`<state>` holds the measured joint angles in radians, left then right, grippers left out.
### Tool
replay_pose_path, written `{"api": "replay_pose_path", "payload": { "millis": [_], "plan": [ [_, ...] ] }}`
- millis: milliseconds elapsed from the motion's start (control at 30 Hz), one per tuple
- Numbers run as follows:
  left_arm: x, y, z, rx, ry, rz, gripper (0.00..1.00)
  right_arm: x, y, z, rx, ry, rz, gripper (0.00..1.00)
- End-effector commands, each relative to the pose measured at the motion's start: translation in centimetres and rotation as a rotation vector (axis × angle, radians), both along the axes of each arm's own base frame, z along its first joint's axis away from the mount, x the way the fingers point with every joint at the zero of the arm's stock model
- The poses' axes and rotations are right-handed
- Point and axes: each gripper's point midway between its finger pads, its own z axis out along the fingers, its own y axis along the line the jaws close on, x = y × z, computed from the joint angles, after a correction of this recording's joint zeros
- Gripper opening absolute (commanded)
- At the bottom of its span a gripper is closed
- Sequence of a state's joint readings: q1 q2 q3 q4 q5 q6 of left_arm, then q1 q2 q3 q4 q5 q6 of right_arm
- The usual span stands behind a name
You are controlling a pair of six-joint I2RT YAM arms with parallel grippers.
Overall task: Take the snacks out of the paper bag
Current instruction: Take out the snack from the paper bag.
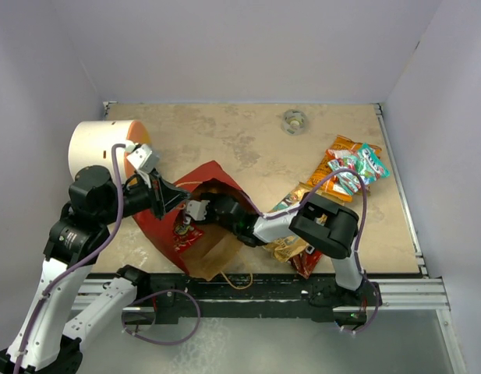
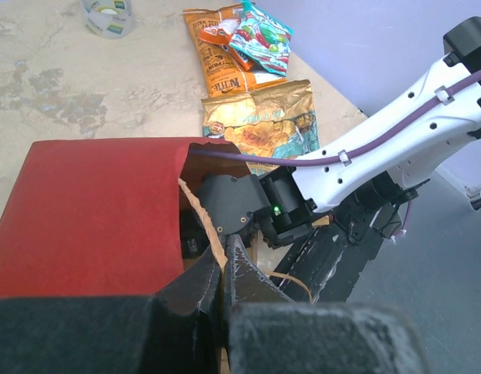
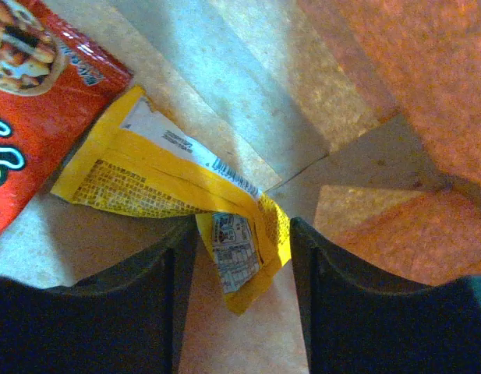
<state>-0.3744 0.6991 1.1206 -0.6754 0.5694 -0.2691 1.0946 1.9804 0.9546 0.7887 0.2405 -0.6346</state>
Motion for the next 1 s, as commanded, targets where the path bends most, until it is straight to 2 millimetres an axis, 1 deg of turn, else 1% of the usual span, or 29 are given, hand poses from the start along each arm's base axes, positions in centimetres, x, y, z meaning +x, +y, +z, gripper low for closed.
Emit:
{"api": "replay_pose_path", "payload": {
  "millis": [0,33,100,133,200,233,267,333,400,500,633,800,900,967],
  "plan": [
    [-0.4,-0.1,1.8,-0.032,-0.063,-0.014,0.00,0.7,1.8,2.7,0.163,0.030,-0.004,0.49],
    [-0.4,-0.1,1.7,-0.033,-0.062,-0.014,0.00,0.4,2.2,2.8,0.167,0.040,0.017,0.46],
    [-0.4,-0.1,1.6,-0.037,-0.057,-0.014,0.00,-0.2,2.6,1.8,0.149,0.069,0.053,0.43],
    [-0.4,-0.1,1.5,-0.038,-0.057,-0.014,0.00,-0.1,3.3,2.3,0.168,0.070,0.064,0.44],
    [-0.5,-0.1,1.5,-0.037,-0.057,-0.014,0.00,-0.4,3.8,2.1,0.181,0.084,0.086,0.50],
    [-0.5,-0.1,1.6,-0.038,-0.058,-0.015,0.00,-0.4,4.0,1.8,0.177,0.088,0.094,0.57],
    [-0.6,-0.1,1.6,-0.038,-0.059,-0.012,0.00,-0.4,4.1,1.3,0.168,0.092,0.095,0.61],
    [-0.6,-0.1,1.5,-0.037,-0.057,-0.012,0.00,0.0,4.4,0.9,0.156,0.088,0.084,0.63],
    [-0.6,0.0,1.4,-0.037,-0.054,-0.011,0.00,0.8,4.7,0.8,0.147,0.074,0.060,0.62],
    [-0.7,0.0,1.5,-0.038,-0.057,-0.010,0.00,1.7,4.8,0.7,0.134,0.059,0.033,0.56],
    [-0.7,0.3,1.4,-0.038,-0.050,0.012,0.00,1.7,5.1,1.2,0.142,0.057,0.049,0.36],
    [0.0,1.0,0.6,-0.034,-0.025,0.085,0.00,1.4,4.7,2.5,0.166,0.051,0.054,0.15],
    [0.6,1.8,0.0,-0.033,-0.010,0.153,0.00,1.3,4.3,3.7,0.177,0.045,0.045,0.08],
    [0.9,2.2,-0.2,-0.036,-0.003,0.188,0.00,1.4,4.0,5.0,0.202,0.032,0.030,0.04]
  ]
}}
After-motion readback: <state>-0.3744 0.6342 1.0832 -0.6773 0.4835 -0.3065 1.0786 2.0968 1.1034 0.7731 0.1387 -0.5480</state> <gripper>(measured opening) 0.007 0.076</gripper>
